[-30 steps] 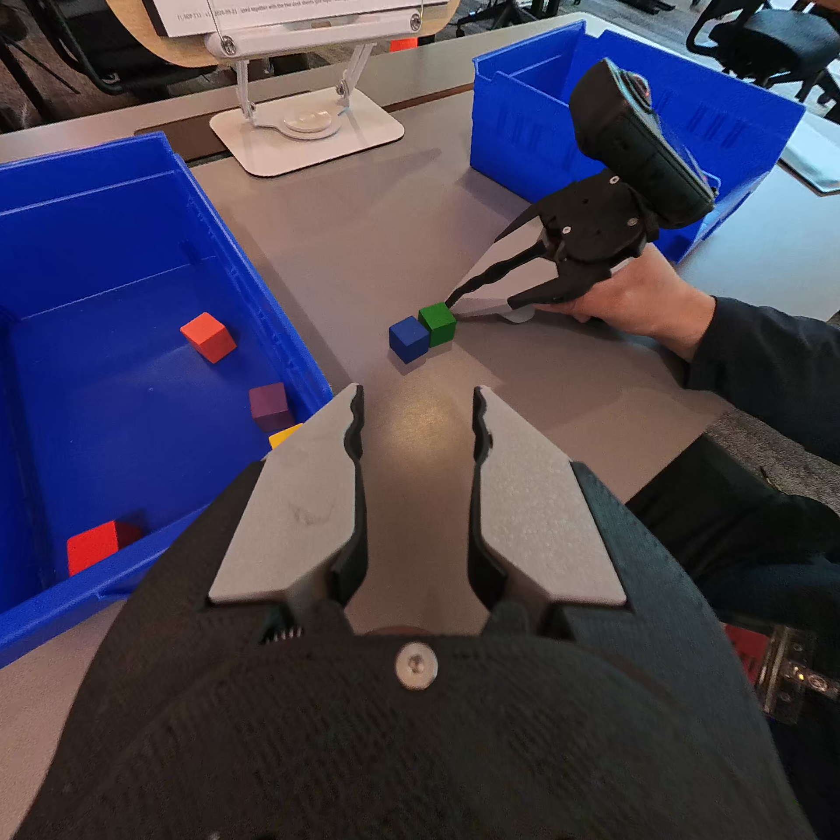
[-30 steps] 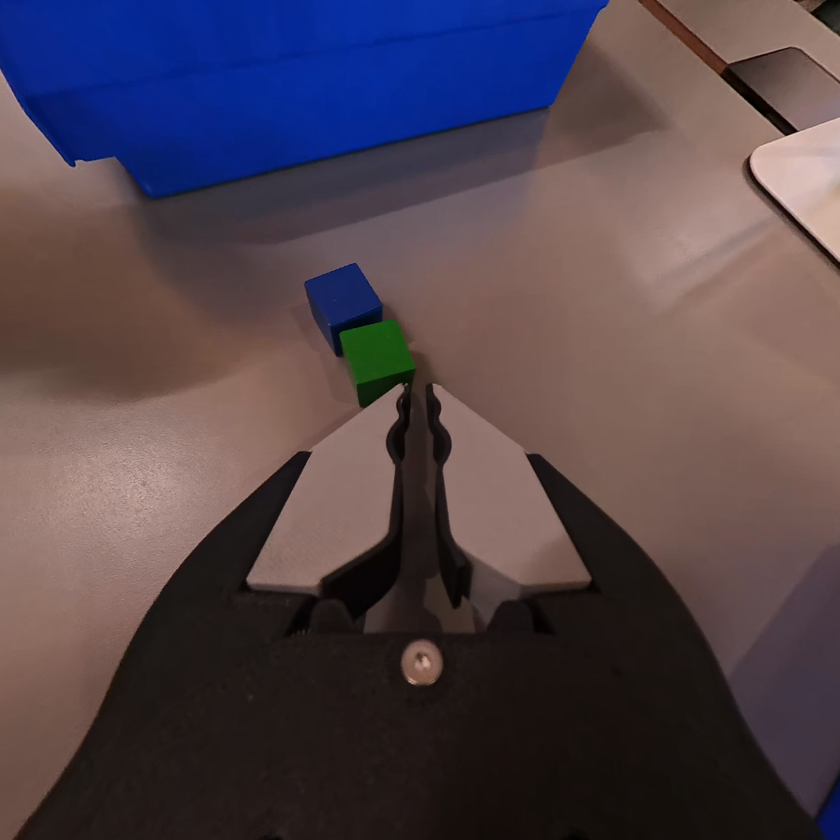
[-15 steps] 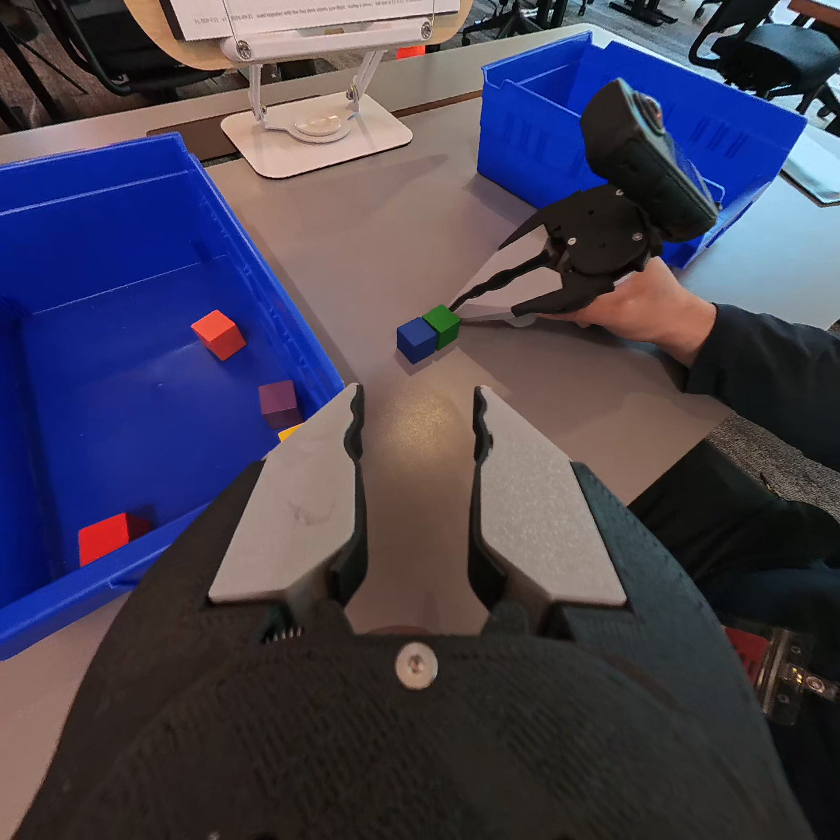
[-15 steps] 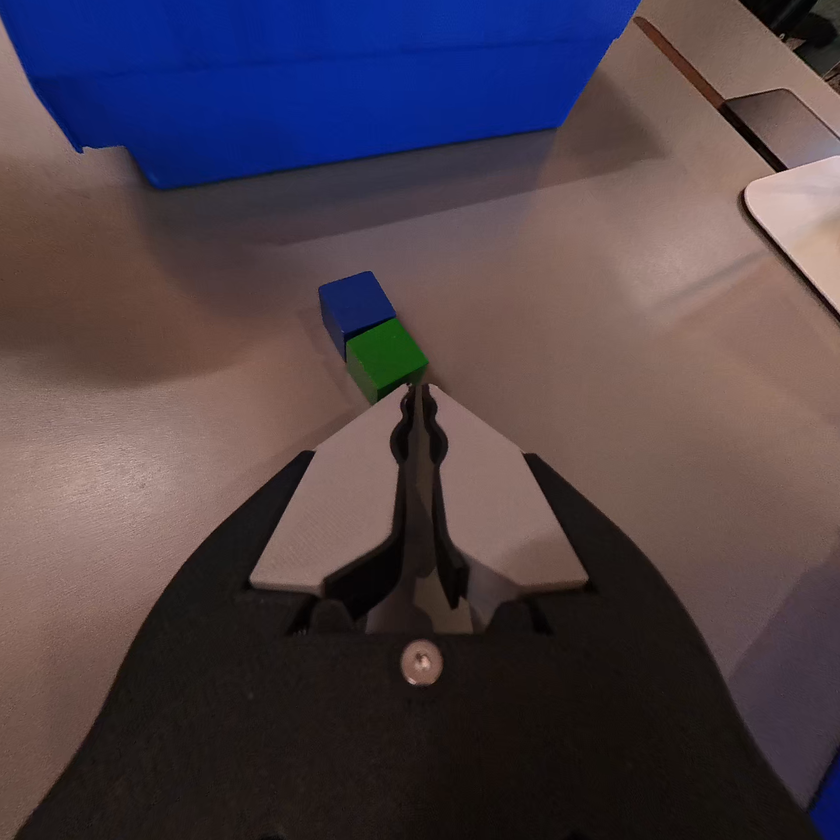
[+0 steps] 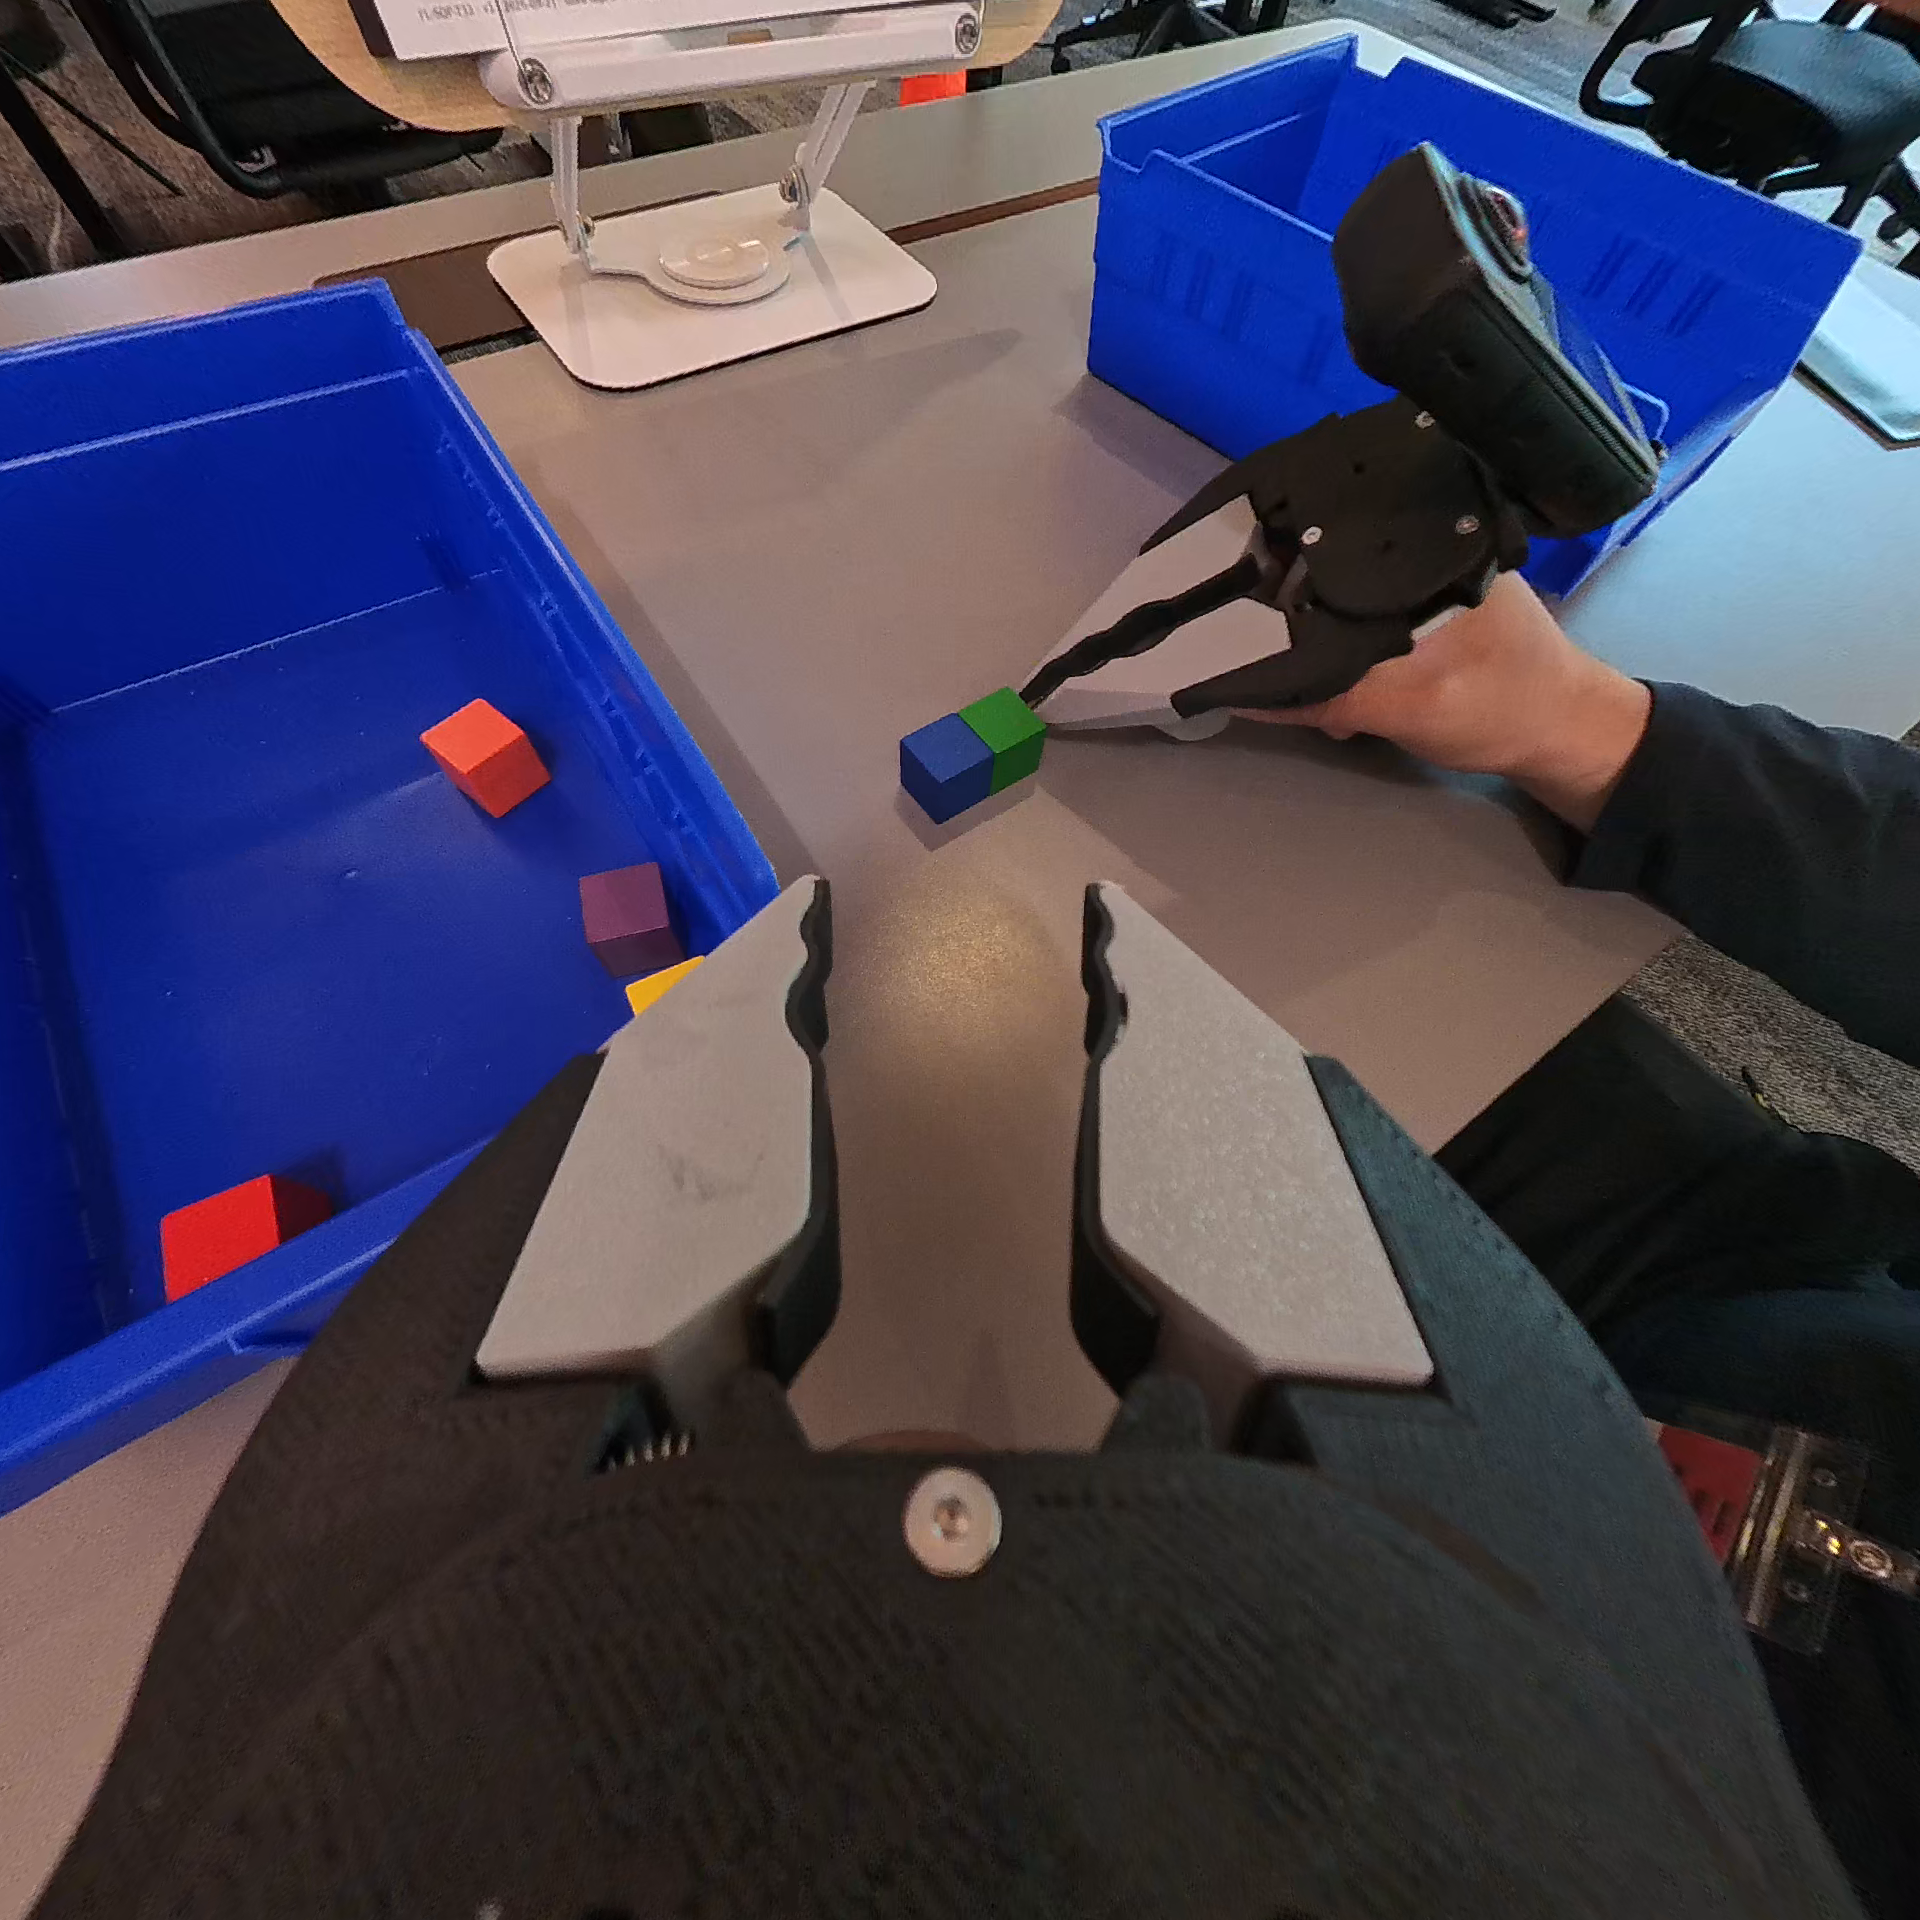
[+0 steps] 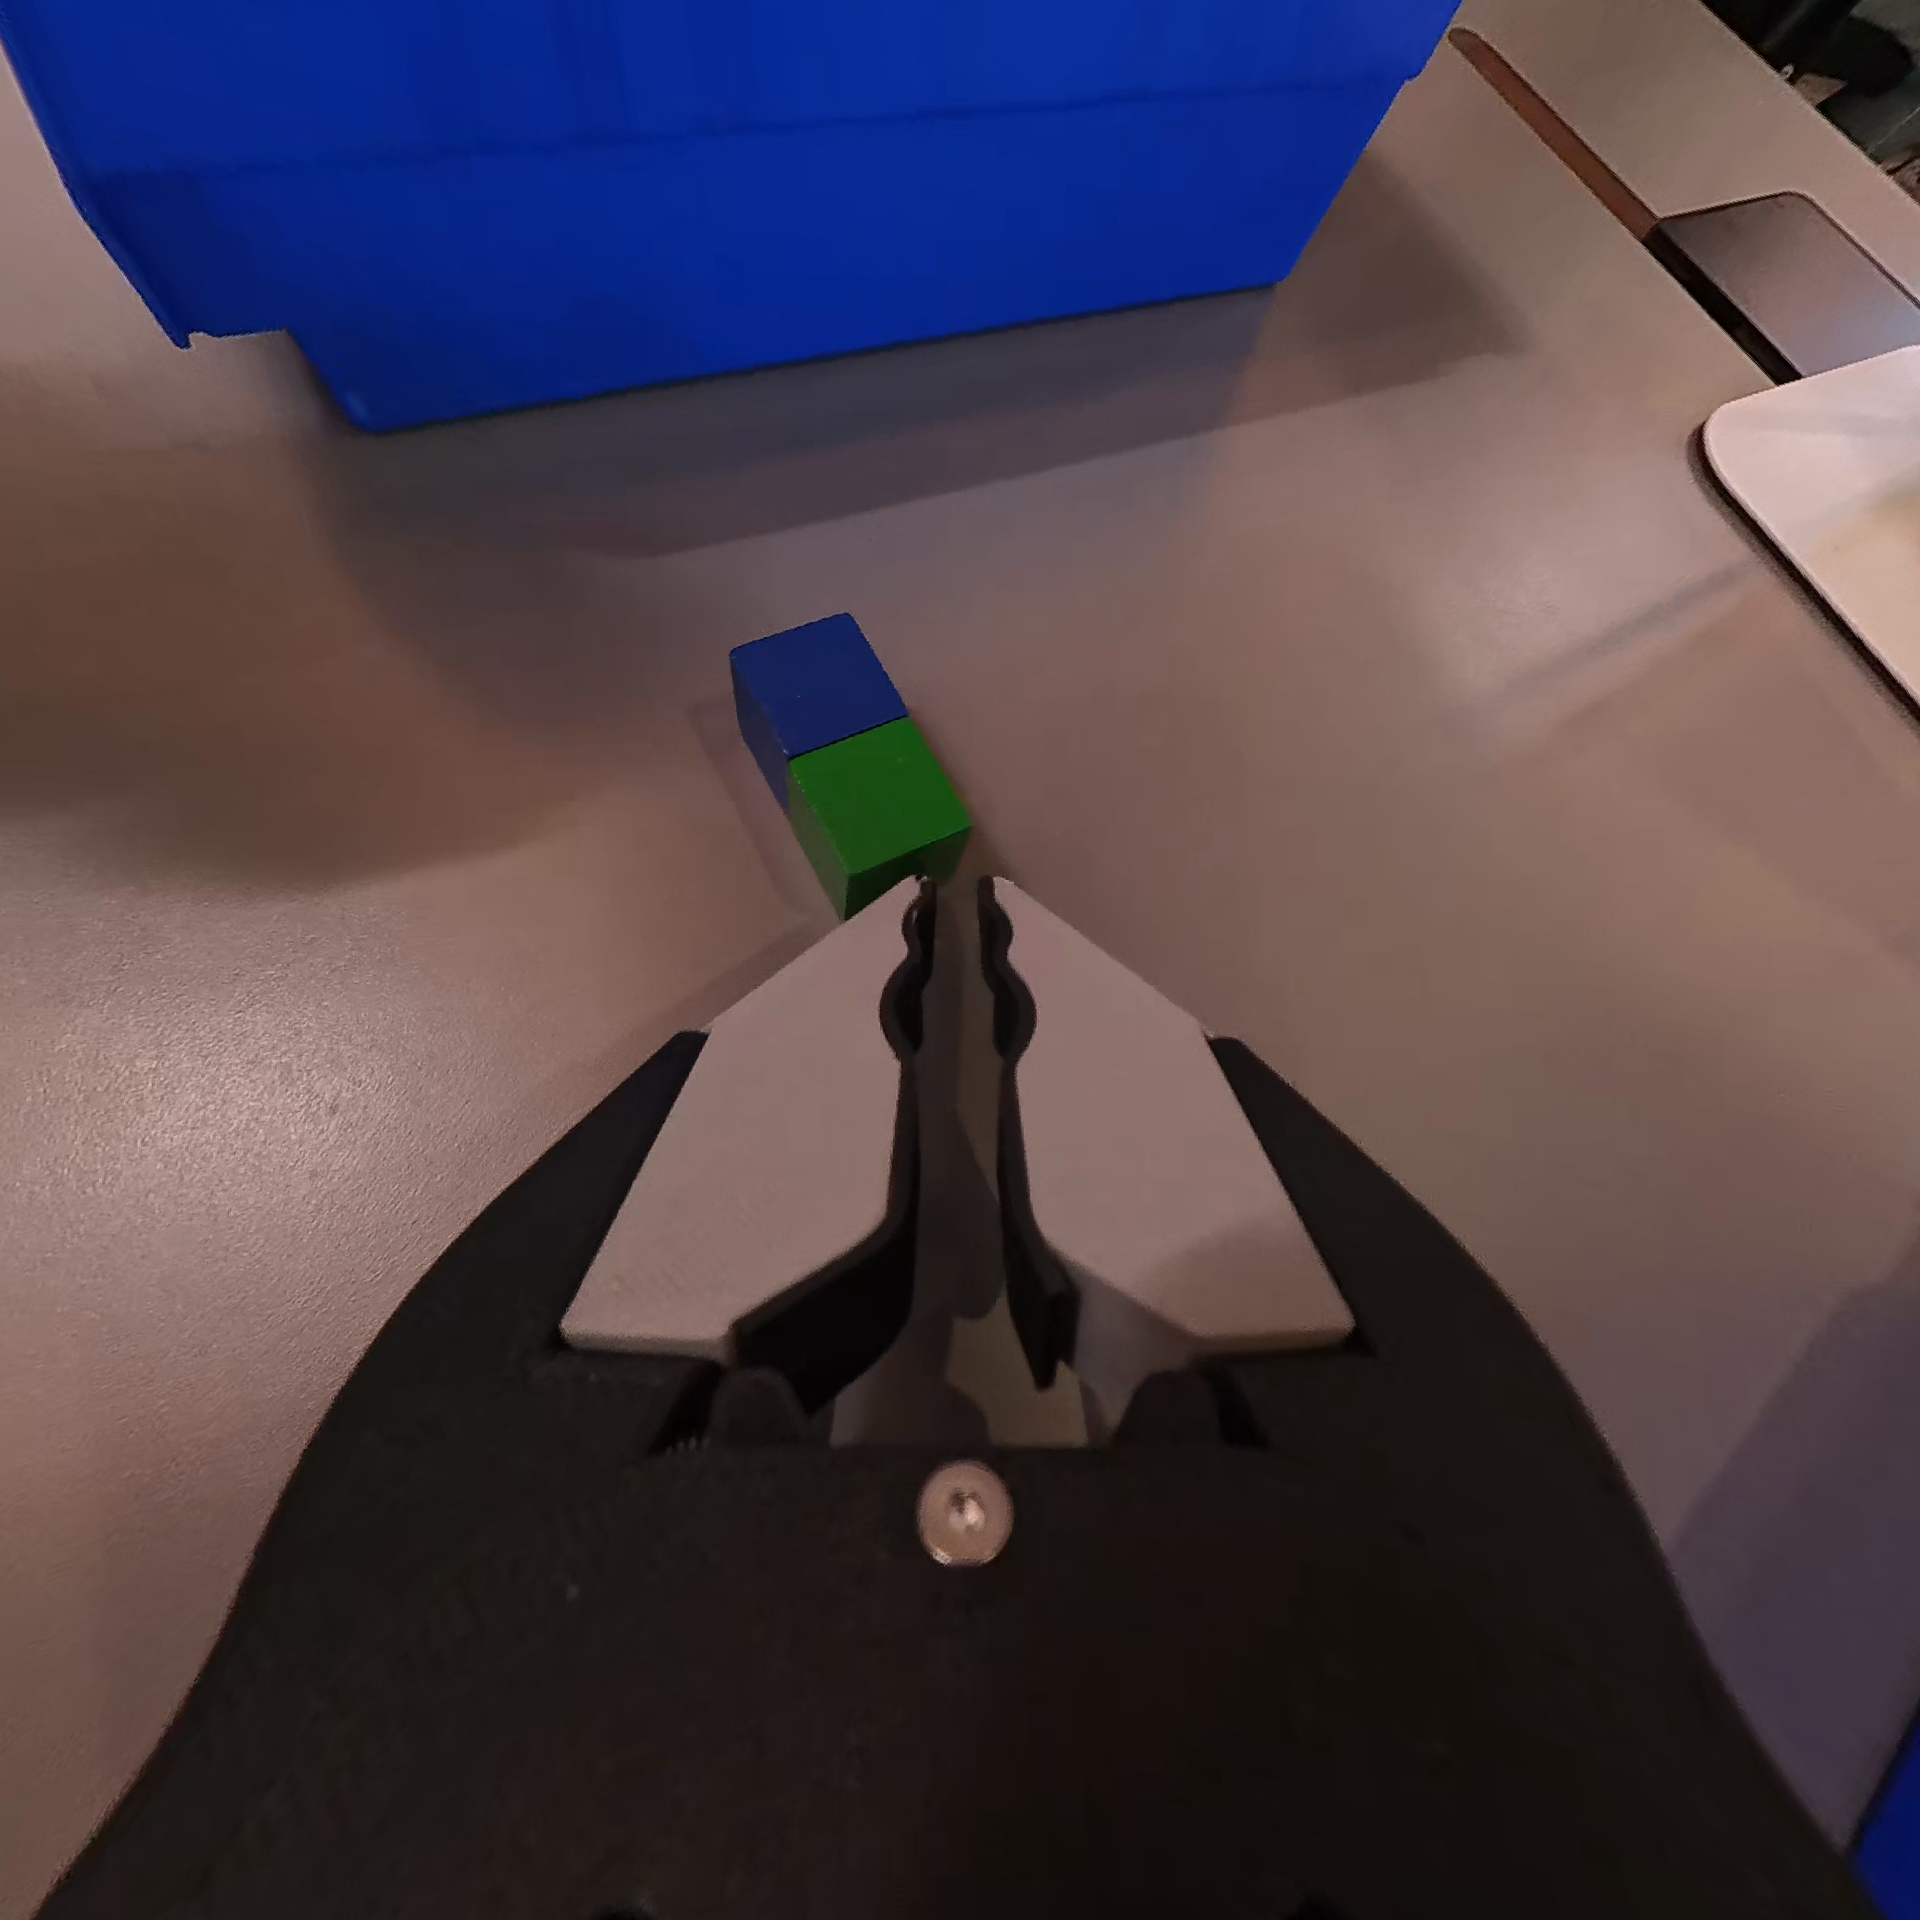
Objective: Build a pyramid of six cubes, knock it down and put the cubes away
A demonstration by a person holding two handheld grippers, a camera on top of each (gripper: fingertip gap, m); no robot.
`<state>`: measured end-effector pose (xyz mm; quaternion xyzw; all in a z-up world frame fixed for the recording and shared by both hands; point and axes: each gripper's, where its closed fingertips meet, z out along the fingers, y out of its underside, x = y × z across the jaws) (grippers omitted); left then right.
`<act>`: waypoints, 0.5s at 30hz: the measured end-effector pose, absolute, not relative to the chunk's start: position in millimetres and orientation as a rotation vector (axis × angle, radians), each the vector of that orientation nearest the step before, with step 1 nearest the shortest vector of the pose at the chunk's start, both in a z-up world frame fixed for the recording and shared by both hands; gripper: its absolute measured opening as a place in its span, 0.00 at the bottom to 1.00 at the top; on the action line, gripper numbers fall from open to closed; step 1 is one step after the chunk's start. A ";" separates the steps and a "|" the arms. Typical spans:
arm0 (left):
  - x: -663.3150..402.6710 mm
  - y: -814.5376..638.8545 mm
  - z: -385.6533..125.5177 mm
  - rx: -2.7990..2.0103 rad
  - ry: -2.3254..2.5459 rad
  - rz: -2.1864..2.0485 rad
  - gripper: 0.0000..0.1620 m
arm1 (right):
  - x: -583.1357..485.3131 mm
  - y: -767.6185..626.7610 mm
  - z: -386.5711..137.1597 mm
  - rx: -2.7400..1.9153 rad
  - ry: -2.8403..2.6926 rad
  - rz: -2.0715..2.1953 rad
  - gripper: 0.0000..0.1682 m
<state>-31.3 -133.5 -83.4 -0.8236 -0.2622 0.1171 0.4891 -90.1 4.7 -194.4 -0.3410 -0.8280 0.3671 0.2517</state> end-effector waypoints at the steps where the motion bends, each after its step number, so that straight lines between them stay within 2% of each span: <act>1: -31.6 -133.9 -83.3 -2.002 -0.638 0.287 0.29 | -90.3 4.9 -194.2 -0.929 -2.251 1.000 0.03; 15: -69.1 -172.2 -88.7 -1.950 -0.793 0.392 0.28 | -93.7 17.1 -183.0 -0.972 -2.137 1.022 0.04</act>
